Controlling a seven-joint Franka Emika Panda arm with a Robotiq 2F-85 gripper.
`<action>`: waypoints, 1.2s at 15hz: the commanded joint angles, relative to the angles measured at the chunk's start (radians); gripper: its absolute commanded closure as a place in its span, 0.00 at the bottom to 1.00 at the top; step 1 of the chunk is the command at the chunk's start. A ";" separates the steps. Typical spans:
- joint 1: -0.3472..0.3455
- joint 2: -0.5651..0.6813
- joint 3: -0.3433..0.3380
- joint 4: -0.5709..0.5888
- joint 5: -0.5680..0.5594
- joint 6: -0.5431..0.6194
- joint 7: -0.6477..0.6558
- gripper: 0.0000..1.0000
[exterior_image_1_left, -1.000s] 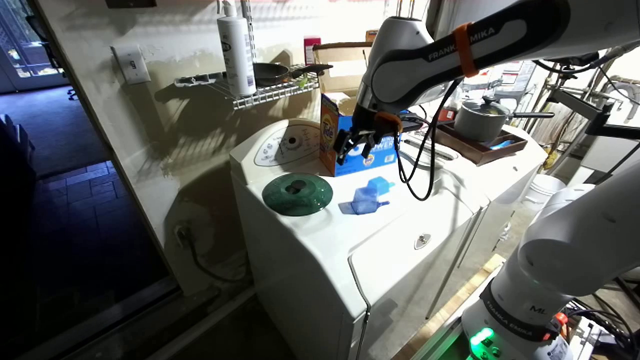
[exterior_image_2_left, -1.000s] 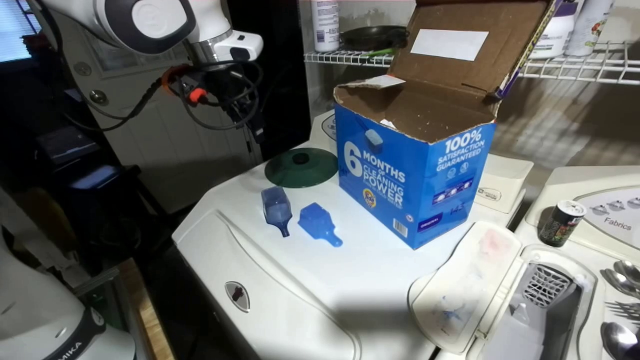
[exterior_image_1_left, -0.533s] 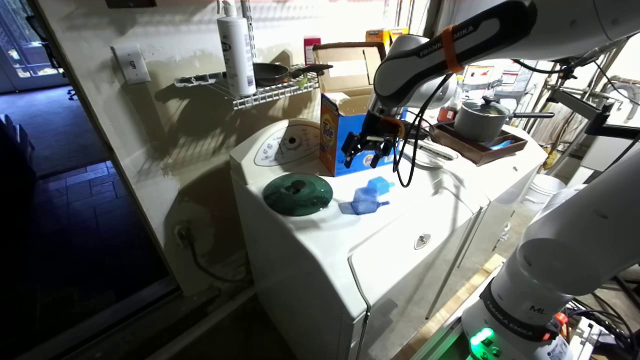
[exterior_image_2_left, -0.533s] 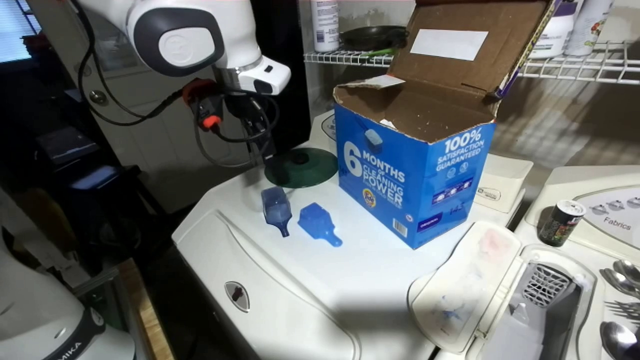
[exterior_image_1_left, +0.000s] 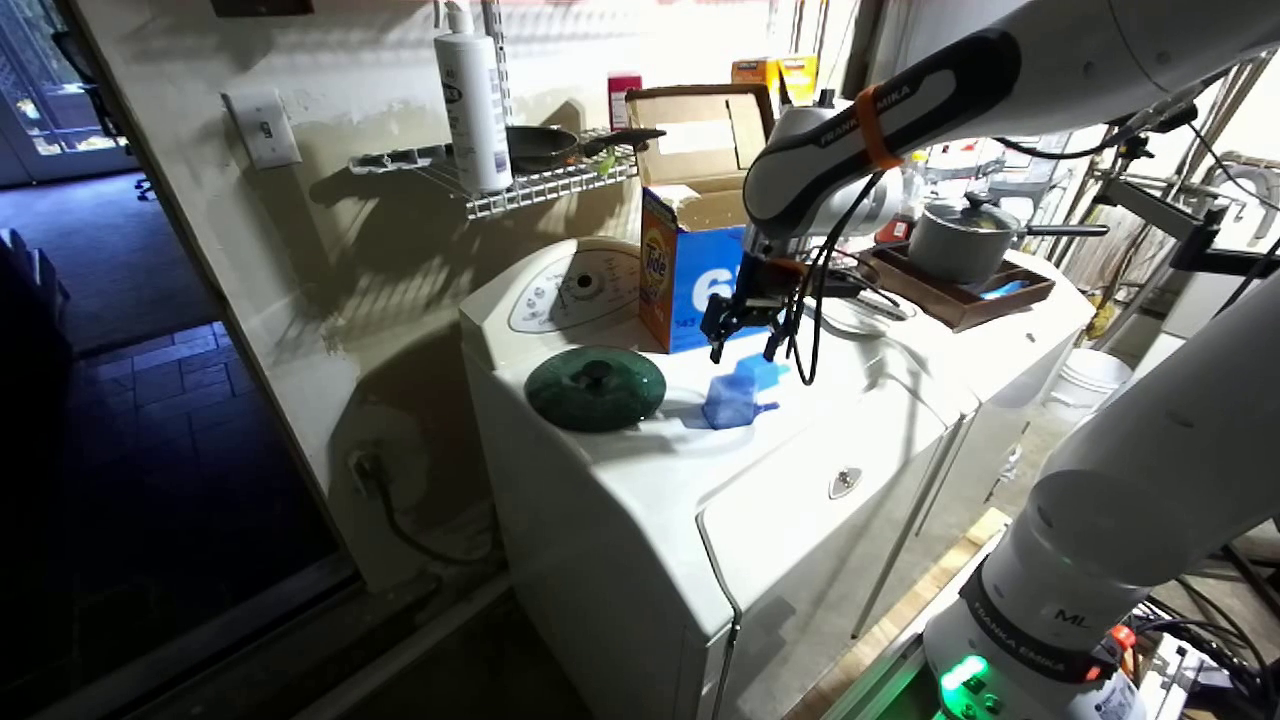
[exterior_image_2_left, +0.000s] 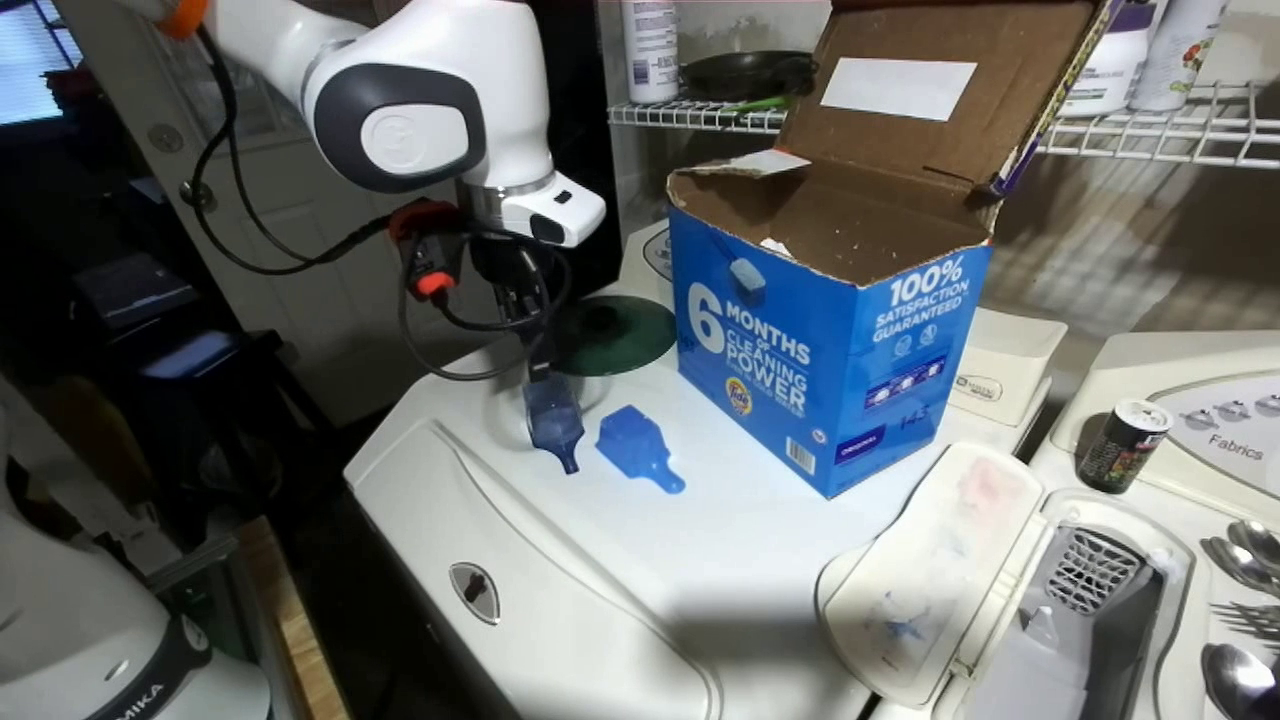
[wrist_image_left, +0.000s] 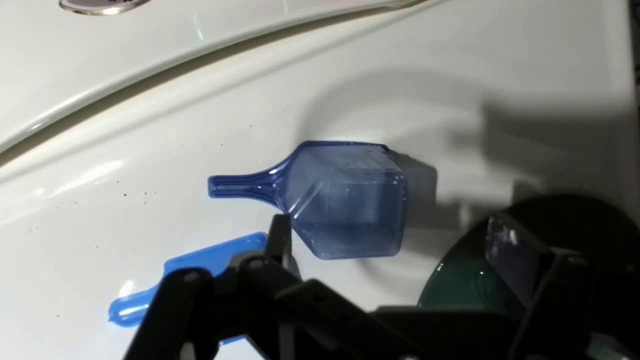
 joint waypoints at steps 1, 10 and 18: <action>-0.042 0.038 0.029 0.019 -0.108 -0.036 0.068 0.00; -0.036 0.085 0.026 0.007 -0.166 0.044 0.028 0.00; -0.022 0.140 0.021 0.022 -0.127 0.133 -0.065 0.00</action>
